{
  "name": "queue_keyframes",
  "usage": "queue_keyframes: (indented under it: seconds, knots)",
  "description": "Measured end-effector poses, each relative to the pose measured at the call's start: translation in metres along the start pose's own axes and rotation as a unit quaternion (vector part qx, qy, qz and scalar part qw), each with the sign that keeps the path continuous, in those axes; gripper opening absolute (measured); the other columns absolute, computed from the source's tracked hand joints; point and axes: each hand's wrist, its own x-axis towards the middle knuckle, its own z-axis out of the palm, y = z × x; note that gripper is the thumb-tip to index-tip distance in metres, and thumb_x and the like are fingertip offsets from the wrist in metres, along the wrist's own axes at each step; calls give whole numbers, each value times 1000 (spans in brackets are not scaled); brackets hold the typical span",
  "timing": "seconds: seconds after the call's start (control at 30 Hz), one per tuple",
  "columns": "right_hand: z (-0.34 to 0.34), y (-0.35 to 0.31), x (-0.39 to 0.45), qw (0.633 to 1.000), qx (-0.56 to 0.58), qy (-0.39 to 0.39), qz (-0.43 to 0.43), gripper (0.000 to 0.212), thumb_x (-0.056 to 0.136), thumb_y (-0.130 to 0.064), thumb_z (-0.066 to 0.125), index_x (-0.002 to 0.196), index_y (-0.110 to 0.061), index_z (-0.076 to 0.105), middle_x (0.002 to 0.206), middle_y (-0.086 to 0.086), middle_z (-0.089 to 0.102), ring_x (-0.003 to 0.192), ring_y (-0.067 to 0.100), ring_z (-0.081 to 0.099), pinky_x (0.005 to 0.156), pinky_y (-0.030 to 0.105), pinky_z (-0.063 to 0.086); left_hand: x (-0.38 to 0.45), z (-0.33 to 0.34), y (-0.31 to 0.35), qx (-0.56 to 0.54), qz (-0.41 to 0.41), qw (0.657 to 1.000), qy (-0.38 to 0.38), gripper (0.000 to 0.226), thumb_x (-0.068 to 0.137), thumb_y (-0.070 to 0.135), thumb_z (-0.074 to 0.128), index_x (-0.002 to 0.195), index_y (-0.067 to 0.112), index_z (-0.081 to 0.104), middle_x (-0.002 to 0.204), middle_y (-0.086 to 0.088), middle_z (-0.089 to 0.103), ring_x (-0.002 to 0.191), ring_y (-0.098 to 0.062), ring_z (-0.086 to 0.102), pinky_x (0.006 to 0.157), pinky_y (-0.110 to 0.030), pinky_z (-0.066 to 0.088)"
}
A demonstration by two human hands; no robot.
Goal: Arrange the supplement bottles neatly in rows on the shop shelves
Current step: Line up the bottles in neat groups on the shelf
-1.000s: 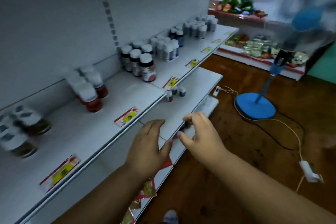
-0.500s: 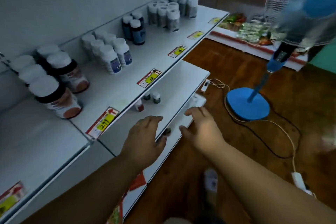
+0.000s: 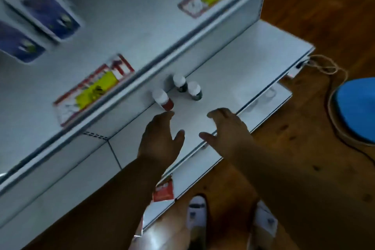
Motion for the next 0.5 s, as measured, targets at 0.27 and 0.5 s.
queue_keyframes:
  seconds: [0.27,0.5]
  knots:
    - [124,31,86,993,106,50,-5,53,89,-38,65,136,-19,49,136,6,49,121,26,48,100,35,41,91,85,-72,-119,-152,970,146,75,82,44,73,142,18,35,139,-4,50,125,-23,52,103,-43,47]
    - [168,35,108,984,150,91,-12,46,90,-30,64,133,-20,50,134,3,49,119,24,48,91,26,36,166,114,-92,-311,-225,900,205,79,73,41,82,137,18,42,133,-3,58,119,-22,56,89,-28,40]
